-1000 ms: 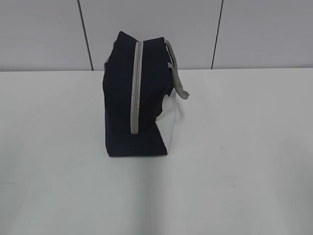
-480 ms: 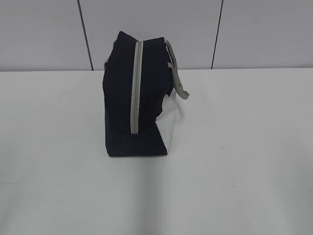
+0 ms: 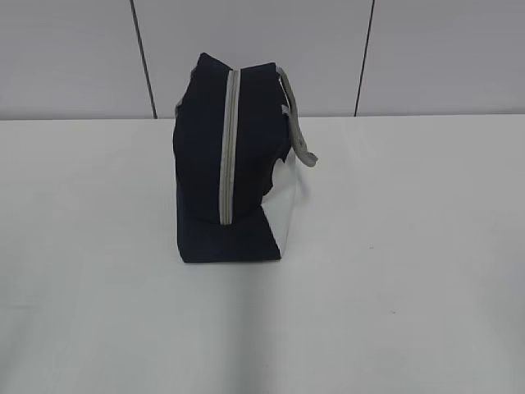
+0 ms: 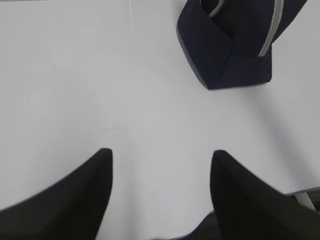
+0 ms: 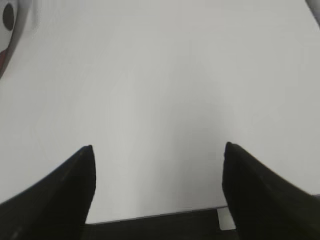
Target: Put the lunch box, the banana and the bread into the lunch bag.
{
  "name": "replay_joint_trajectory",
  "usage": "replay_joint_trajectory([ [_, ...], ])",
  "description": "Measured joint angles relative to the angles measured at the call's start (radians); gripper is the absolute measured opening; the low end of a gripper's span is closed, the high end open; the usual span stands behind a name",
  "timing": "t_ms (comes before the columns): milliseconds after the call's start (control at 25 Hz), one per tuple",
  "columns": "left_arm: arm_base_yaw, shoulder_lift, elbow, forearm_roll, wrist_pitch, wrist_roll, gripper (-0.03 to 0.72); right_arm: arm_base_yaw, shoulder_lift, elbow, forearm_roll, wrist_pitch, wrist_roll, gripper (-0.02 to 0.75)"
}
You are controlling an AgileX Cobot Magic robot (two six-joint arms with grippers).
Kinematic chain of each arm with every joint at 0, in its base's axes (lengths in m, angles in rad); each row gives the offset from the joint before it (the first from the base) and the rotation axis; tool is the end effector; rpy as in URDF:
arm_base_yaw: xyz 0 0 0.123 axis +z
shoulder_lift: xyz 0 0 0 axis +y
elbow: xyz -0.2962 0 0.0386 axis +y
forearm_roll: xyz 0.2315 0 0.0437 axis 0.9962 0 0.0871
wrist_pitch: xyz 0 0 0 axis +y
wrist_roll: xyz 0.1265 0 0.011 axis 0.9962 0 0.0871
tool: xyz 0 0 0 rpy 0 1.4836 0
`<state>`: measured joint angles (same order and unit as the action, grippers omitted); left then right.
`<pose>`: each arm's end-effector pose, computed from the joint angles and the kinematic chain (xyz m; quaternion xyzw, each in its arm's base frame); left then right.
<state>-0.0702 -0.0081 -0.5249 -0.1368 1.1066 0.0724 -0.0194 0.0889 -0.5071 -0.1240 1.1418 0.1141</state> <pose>-0.0088 -0.0149 0.2559 0.0662 0.8520 -0.0676 0.5149 0.0036 -0.0144 0.2470 0.0618 0.8890 -0.0406 0.4519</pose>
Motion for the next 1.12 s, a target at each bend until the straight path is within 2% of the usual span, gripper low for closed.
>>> replay_joint_trajectory([
  [240,0.011,-0.009,0.0,0.0,0.002,0.0,0.434,-0.022,-0.103,0.0,0.0,0.002,0.0,0.582],
  [1120,0.027,-0.009,0.0,-0.002,0.002,0.0,0.434,-0.022,-0.107,0.0,0.002,0.002,0.0,0.583],
])
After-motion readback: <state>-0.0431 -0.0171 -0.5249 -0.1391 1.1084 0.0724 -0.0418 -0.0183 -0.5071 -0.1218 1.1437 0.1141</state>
